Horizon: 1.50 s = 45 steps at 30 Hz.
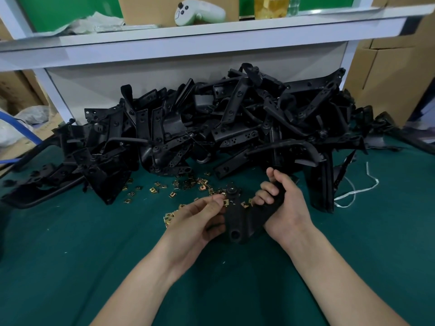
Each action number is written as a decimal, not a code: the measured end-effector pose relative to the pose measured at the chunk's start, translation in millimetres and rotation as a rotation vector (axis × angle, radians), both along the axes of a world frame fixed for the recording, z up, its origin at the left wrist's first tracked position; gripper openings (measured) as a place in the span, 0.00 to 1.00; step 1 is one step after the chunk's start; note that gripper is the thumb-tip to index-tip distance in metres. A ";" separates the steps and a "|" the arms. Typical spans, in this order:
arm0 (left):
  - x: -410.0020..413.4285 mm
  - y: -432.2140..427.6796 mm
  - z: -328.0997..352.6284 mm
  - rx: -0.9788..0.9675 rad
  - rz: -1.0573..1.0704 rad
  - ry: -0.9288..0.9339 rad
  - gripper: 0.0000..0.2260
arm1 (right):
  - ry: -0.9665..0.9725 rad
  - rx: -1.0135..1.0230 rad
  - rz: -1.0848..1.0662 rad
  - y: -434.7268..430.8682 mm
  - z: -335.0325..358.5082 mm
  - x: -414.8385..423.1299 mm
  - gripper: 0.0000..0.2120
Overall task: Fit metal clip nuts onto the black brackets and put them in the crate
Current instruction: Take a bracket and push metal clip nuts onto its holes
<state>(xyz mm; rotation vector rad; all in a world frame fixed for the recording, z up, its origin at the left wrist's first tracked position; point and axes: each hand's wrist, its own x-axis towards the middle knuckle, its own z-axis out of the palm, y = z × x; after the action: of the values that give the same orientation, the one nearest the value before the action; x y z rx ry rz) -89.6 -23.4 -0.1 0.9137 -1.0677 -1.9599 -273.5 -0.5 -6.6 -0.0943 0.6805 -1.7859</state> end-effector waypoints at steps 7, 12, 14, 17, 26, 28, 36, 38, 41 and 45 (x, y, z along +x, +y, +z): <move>-0.7 1.0 0.6 -0.023 0.000 -0.002 0.15 | 0.016 0.012 -0.006 -0.4 0.3 1.0 0.07; -4.3 4.1 -0.6 -0.062 -0.003 -0.029 0.19 | 0.049 0.010 -0.024 -0.5 1.2 4.3 0.07; -4.8 4.7 -1.0 -0.058 0.017 -0.007 0.20 | 0.049 0.006 -0.034 -0.5 1.7 4.9 0.07; -5.5 6.3 0.2 -0.065 0.010 0.010 0.16 | 0.034 0.005 -0.045 -0.1 2.6 3.7 0.06; -11.0 12.6 -0.7 -0.173 0.103 -0.137 0.08 | 0.024 -0.012 -0.049 0.8 1.8 1.5 0.06; -11.6 13.5 -2.2 -0.237 0.109 -0.192 0.08 | 0.027 -0.014 -0.050 0.5 1.4 1.6 0.06; -1.2 8.5 -6.4 -0.644 0.231 -0.532 0.09 | -0.022 -0.024 -0.040 -0.5 -1.1 -1.6 0.07; 7.3 3.3 -9.8 -0.908 0.274 -0.836 0.09 | -0.030 -0.030 -0.039 -0.1 -1.3 -2.0 0.08; 15.4 -4.9 -16.9 -1.063 0.165 -1.276 0.24 | -0.053 -0.043 -0.033 0.9 -1.4 -2.4 0.08; 17.0 -10.4 -19.9 -1.029 0.051 -1.422 0.25 | -0.059 -0.043 -0.023 2.5 -1.0 -3.0 0.08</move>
<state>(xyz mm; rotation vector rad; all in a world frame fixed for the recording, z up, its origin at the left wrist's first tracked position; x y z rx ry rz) -72.6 -33.8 -20.0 1.5752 -2.3629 -0.2013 -276.5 2.0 -7.6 -0.0627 0.6027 -1.8190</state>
